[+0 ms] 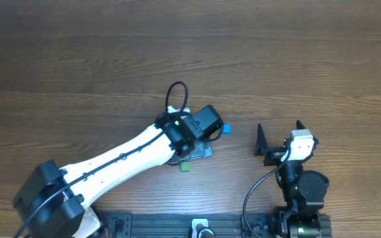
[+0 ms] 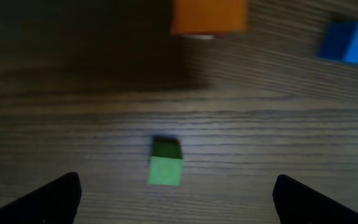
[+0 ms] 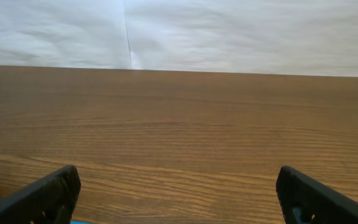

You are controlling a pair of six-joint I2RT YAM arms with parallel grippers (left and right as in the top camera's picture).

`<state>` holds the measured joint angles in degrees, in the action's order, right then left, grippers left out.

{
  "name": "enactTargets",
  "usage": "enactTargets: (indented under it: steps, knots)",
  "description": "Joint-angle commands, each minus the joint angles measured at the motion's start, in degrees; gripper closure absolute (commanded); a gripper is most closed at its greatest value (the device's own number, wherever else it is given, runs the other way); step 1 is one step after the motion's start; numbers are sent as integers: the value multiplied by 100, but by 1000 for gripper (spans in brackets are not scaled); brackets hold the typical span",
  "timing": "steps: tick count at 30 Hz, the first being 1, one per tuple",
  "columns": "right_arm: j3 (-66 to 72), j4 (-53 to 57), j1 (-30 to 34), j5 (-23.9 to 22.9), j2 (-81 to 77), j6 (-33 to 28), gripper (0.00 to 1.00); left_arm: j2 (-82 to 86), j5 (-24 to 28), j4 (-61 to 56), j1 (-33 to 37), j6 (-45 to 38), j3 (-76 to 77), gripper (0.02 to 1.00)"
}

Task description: Stack Cubes

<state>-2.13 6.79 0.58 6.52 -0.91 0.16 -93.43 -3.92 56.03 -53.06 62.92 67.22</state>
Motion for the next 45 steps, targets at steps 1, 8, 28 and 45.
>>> enactTargets:
  steps: [1,8,28,45]
  knots:
    - [55,-22,-42,-39,57,-2,7,621,-201,-50,142,205,-175,23]
    - [55,-22,-42,-39,57,-4,9,1893,-323,-260,721,184,-981,23]
    - [55,-22,-42,-39,57,-2,9,6664,739,-1611,4328,-2562,-4253,62]
    - [55,-22,-42,-39,57,-2,9,9066,1703,-3912,5427,-5217,-5342,64]
